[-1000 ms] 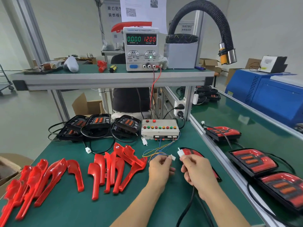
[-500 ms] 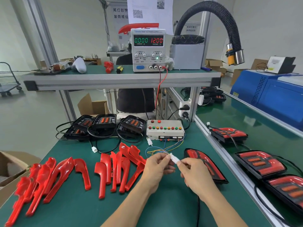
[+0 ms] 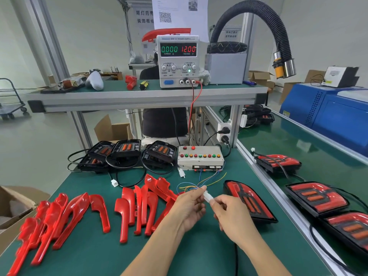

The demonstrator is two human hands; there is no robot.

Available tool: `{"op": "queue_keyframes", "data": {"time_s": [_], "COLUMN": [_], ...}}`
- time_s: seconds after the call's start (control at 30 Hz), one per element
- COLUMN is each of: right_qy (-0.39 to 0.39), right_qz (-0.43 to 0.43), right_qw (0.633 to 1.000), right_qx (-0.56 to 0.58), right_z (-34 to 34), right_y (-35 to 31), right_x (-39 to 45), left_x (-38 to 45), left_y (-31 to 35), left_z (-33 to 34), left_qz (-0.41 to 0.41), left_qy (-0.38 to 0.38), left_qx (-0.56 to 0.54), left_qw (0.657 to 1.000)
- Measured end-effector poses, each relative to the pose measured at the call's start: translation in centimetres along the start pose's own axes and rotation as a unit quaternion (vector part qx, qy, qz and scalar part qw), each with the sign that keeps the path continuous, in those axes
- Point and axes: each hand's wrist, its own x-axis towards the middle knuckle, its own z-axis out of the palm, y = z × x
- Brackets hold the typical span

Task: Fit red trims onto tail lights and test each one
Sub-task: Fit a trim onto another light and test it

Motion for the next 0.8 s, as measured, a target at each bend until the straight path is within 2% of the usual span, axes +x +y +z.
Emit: {"op": "queue_keyframes", "data": {"time_s": [0.2, 0.4, 0.6, 0.8], "right_qy": [0.052, 0.071, 0.08, 0.082], "right_qz": [-0.029, -0.038, -0.028, -0.012], "right_qw": [0.996, 0.981, 0.983, 0.984], "right_qx": [-0.062, -0.175, -0.165, -0.16], "right_z": [1.3, 2.6, 3.2, 4.1], "right_y": [0.7, 0.7, 0.7, 0.7], "right_x": [-0.8, -1.3, -1.6, -1.4], "left_x": [0.3, 0.9, 1.1, 1.6], "left_y": [0.3, -0.1, -0.6, -1.9], "left_z": [0.1, 0.2, 0.0, 0.0], "left_qz": [-0.046, -0.027, -0.029, -0.018], "left_qy": [0.025, 0.094, 0.119, 0.112], "left_qx": [0.032, 0.087, 0.134, 0.08], "left_qw": [0.998, 0.991, 0.983, 0.99]}}
